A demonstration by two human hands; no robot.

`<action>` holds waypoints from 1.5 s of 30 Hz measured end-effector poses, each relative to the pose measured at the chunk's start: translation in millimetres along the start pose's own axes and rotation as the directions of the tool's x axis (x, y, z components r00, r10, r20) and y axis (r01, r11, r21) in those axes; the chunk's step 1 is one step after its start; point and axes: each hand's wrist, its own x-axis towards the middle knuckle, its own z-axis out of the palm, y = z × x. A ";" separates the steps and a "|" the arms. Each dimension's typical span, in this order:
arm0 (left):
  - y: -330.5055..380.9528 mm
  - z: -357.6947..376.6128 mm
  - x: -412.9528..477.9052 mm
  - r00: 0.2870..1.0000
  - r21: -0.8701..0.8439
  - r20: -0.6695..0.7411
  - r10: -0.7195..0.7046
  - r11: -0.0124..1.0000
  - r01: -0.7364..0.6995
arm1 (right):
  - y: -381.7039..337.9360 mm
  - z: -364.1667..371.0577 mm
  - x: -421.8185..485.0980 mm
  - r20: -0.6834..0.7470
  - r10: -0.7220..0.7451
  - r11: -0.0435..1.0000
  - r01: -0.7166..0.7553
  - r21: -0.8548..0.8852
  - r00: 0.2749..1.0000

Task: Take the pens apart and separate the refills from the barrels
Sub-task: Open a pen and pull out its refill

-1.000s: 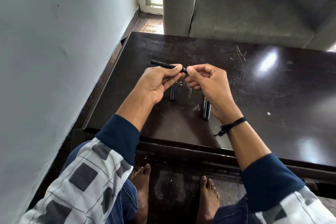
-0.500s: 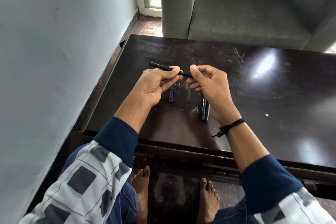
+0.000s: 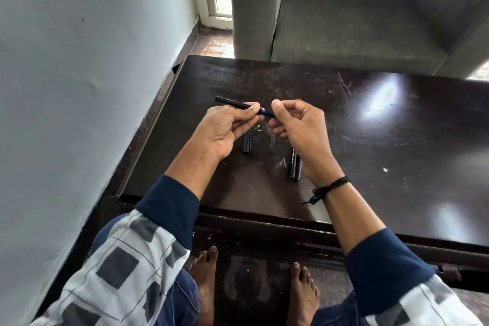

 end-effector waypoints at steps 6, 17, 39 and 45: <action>-0.9 0.1 1.0 1.000 0.007 -0.009 0.002 1.000 -0.002 | 5.5 0.5 0.7 -0.019 -0.006 0.999 0.006 -0.037 1.000; 1.6 -1.5 0.4 1.000 -0.015 -0.008 0.004 1.000 -0.004 | 1.7 1.0 -0.8 -0.005 -0.003 0.999 0.003 0.032 1.000; 2.1 -4.0 1.1 1.000 -0.014 -0.008 -0.022 1.000 0.021 | 6.5 0.0 1.5 0.063 -0.037 0.999 0.038 -0.017 0.997; 6.6 -8.6 0.6 1.000 -0.038 0.004 -0.018 0.999 0.018 | 3.9 11.4 -1.1 0.075 -0.048 0.999 0.047 0.015 0.996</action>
